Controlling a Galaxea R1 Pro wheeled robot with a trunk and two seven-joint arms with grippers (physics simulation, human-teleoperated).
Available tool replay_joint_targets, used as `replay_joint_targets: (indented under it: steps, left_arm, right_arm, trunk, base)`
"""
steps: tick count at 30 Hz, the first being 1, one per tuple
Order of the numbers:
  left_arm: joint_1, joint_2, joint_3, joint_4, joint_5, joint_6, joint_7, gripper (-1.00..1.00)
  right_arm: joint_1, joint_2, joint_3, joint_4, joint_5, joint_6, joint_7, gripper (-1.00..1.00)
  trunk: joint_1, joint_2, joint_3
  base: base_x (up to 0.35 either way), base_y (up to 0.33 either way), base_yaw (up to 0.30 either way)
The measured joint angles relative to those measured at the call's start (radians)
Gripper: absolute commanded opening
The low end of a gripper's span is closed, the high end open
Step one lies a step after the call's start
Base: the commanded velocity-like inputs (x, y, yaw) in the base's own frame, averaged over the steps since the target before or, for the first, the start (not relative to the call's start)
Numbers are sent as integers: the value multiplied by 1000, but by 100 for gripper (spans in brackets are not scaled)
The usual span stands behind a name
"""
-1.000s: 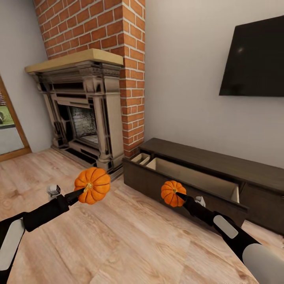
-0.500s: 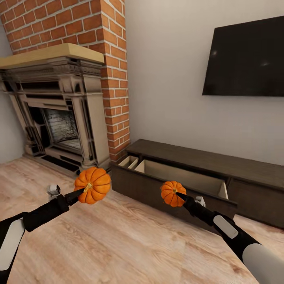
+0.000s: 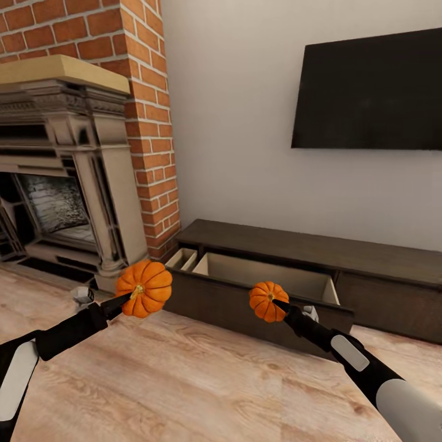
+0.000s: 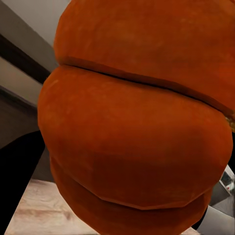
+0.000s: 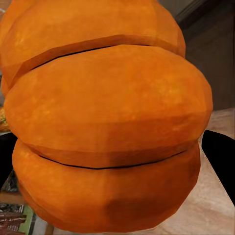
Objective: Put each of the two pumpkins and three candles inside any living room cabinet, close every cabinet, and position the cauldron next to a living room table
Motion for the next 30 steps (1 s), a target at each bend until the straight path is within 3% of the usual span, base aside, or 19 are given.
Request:
replay_joint_targets:
  steps: [7, 30]
  left_arm:
    - [0, 0, 0, 0, -1, -1, 0, -100]
    - [0, 0, -1, -10, -1, 1, 0, -100]
  right_arm:
    - [0, 1, 0, 0, 0, 0, 0, -100]
    - [0, 0, 3, -1, 12, -1, 1, -100]
  trunk:
    - [0, 0, 0]
    - [0, 0, 0]
  base:
    - [100, 153, -290]
    - [2, 3, -289]
